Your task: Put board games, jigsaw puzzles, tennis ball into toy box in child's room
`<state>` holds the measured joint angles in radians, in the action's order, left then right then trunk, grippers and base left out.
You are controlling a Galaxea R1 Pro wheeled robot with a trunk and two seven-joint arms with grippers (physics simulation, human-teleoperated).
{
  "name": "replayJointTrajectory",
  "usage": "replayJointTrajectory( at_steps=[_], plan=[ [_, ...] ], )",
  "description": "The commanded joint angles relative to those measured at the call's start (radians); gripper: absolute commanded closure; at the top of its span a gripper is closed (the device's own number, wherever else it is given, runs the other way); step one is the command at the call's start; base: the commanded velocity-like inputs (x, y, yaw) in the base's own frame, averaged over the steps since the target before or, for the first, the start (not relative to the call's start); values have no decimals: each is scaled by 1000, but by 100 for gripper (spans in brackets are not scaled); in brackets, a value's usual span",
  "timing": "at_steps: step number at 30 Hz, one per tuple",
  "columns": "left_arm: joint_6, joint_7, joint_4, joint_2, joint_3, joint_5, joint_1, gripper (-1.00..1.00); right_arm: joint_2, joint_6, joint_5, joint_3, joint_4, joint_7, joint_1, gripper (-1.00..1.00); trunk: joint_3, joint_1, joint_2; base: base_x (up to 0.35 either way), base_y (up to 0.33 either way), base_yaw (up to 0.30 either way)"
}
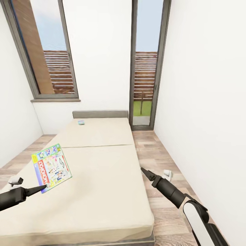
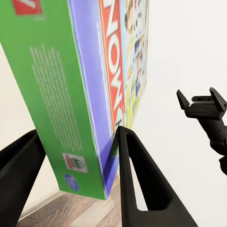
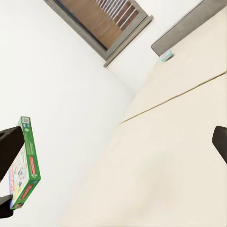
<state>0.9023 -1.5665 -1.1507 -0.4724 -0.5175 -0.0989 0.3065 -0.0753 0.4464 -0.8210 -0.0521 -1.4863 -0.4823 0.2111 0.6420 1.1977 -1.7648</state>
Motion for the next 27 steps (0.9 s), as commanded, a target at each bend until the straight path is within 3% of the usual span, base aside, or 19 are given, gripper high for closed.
replayJointTrajectory(
  at_steps=[1,4,6,10,13,27],
  plan=[
    [10,-4,0,0,0,2,0,100,-1,3,-9,1,0,3,1,-100,-2,-4,7,0,0,0],
    [10,-4,0,0,0,2,0,100,0,0,-10,4,0,14,1,-100,-12,-16,28,0,0,0],
    [9,-4,0,0,0,2,0,100,0,3,-11,5,0,57,1,-100,-18,-23,42,0,0,0],
    [9,-4,0,0,0,2,0,100,-3,27,-10,2,-13,238,4,-100,-30,-39,70,0,0,0],
    [9,-4,0,-1,-3,1,1,100,-9,75,-12,2,-14,319,7,-100,-40,-50,91,0,0,0],
    [9,-4,0,-4,-8,2,1,100,0,107,-10,1,-14,332,7,-100,-84,-104,189,0,0,23]
  ],
)
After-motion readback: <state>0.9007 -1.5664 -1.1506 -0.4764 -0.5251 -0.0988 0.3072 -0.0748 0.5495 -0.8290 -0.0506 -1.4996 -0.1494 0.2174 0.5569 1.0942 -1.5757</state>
